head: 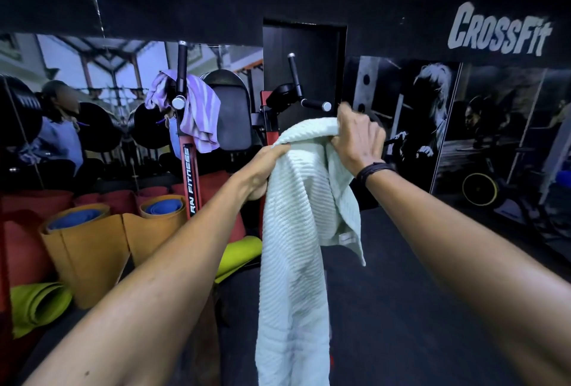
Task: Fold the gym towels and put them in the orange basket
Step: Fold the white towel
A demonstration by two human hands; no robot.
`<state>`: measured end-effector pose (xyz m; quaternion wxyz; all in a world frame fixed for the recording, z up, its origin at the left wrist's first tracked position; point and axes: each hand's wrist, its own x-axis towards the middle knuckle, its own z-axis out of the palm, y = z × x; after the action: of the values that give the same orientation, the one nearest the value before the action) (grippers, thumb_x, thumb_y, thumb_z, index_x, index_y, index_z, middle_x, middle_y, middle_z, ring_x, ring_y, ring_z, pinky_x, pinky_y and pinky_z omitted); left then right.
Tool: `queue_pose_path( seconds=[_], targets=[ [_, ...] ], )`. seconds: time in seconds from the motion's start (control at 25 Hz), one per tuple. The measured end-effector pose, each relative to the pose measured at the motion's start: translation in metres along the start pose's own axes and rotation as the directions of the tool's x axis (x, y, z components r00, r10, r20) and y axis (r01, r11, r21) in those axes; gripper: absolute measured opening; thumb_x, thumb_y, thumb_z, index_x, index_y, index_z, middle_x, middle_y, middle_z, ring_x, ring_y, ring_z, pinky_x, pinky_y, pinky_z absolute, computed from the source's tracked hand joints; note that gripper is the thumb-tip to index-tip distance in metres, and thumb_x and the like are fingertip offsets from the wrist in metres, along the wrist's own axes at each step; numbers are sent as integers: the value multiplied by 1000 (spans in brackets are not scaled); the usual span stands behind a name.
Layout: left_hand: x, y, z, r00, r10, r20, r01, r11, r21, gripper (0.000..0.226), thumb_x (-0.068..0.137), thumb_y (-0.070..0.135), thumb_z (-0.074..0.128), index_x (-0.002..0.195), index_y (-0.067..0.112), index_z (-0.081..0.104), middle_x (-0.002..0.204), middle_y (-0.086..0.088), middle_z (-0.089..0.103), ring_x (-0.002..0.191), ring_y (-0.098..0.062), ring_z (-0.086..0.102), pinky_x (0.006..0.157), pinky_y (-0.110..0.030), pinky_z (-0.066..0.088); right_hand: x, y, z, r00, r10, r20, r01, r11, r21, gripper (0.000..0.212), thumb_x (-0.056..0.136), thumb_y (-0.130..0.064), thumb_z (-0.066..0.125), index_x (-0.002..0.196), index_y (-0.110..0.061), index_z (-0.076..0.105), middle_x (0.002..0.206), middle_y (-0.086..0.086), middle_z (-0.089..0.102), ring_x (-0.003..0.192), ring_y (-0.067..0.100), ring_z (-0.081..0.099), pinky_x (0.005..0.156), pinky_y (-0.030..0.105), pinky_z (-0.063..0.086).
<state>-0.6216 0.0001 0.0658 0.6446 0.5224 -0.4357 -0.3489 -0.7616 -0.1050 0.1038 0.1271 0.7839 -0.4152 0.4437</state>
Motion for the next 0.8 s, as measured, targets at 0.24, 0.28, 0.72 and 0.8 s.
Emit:
queue_pose_path(
  seconds=[0.24, 0.28, 0.72, 0.8],
  targets=[
    [6, 12, 4, 989, -114, -97, 91, 972, -217, 35, 99, 36, 42, 107, 7, 61, 90, -10, 69, 79, -22, 66, 67, -35, 55, -15, 21, 24, 786, -14, 618, -304, 862, 406, 68, 89, -38, 58, 145, -9, 34, 146, 18, 42, 134, 33, 41, 108, 39, 39],
    [6, 14, 2, 984, -130, -118, 94, 959, -266, 39, 99, 38, 42, 112, 5, 59, 94, -12, 68, 82, -24, 66, 66, -36, 55, -19, 25, 30, 780, 37, 625, -353, 850, 391, 55, 90, -37, 55, 137, -11, 43, 143, 18, 46, 128, 34, 48, 106, 42, 42],
    [4, 28, -11, 966, -122, -226, 29, 926, -377, 43, 101, 38, 36, 116, 3, 56, 96, -14, 68, 87, -27, 65, 70, -38, 54, -74, 32, 70, 688, -206, 696, -493, 572, 656, 12, 91, -23, 66, 82, -17, 60, 81, 1, 57, 71, 12, 60, 62, 29, 52],
    [4, 30, -21, 957, -95, -273, 30, 972, -233, 41, 101, 38, 36, 116, 6, 56, 104, -12, 66, 90, -26, 65, 77, -40, 56, -69, 27, 73, 736, -134, 664, -487, 576, 656, 19, 91, -17, 60, 73, -19, 57, 74, 2, 55, 66, 15, 57, 55, 30, 51]
  ],
)
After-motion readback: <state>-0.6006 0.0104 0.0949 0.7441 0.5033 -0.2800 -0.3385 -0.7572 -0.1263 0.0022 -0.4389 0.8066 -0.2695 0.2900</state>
